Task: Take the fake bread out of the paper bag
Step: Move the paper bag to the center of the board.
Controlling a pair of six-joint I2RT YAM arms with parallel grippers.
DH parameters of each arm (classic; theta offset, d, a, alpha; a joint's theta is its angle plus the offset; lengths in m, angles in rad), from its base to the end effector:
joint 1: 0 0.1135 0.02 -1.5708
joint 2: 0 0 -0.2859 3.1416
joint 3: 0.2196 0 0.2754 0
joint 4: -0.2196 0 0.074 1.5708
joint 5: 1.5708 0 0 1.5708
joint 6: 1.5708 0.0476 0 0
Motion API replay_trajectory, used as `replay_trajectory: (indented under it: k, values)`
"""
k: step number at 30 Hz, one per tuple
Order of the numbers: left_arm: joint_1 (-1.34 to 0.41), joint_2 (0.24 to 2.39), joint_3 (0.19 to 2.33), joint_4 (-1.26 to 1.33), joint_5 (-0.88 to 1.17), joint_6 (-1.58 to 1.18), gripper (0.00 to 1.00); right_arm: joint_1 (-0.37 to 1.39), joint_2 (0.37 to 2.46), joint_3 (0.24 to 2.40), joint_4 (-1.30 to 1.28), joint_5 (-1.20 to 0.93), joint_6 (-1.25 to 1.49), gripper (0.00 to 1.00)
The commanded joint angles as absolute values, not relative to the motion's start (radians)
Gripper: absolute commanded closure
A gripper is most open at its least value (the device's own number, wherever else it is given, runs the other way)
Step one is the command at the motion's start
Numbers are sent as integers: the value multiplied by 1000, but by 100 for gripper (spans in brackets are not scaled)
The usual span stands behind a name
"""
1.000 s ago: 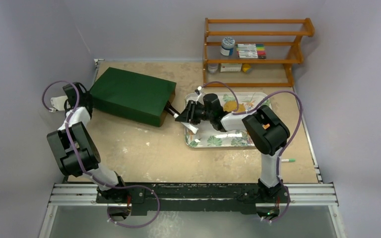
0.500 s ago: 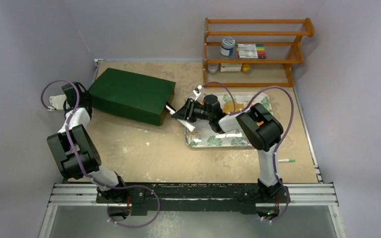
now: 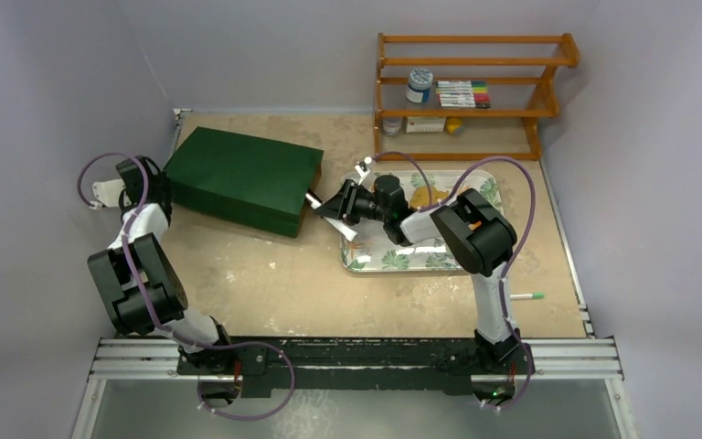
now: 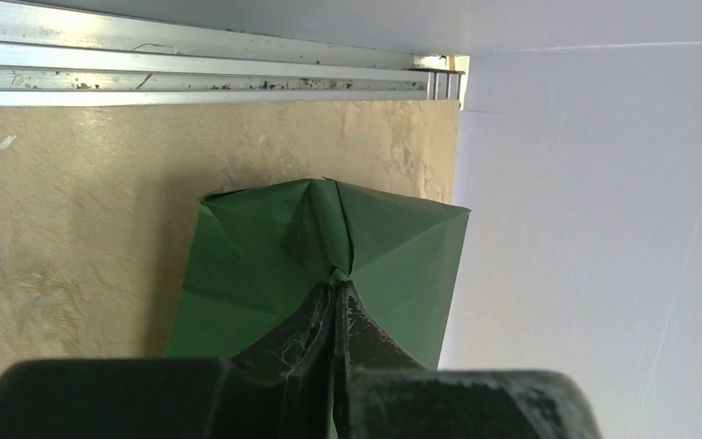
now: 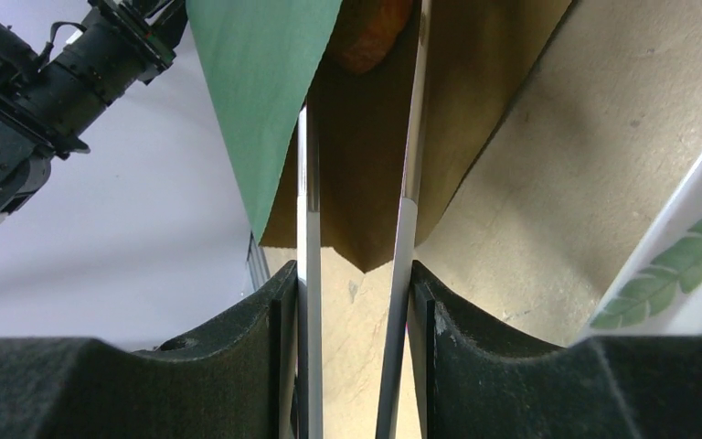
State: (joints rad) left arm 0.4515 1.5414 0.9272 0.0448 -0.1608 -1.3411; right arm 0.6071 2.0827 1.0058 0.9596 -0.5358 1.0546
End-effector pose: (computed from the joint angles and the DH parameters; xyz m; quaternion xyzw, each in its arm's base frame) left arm 0.3276 0.1673 0.2282 -0.7070 0.5160 -0.1423 0.4622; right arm 0.3594 0.2792 0.1411 -0.0116 0.7417 0.6066 0.2859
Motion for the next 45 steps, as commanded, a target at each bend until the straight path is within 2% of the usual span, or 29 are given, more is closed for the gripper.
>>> replay_trajectory:
  k: [1, 11, 24, 37, 45]
  values:
    - [456, 1492, 919, 99, -164, -1313, 100, 601, 2103, 1079, 1045, -530, 1082, 54]
    - [461, 1494, 899, 121, -155, -1315, 100, 592, 2154, 1129, 1004, -509, 1094, 53]
    - [471, 1519, 902, 149, -137, -1318, 100, 582, 2237, 1218, 1086, -524, 1153, 48]
    - [475, 1533, 890, 174, -135, -1318, 100, 582, 2332, 1386, 1079, -561, 1165, 48]
    - [498, 1504, 845, 194, -126, -1316, 100, 583, 2459, 1509, 1170, -586, 1234, 50]
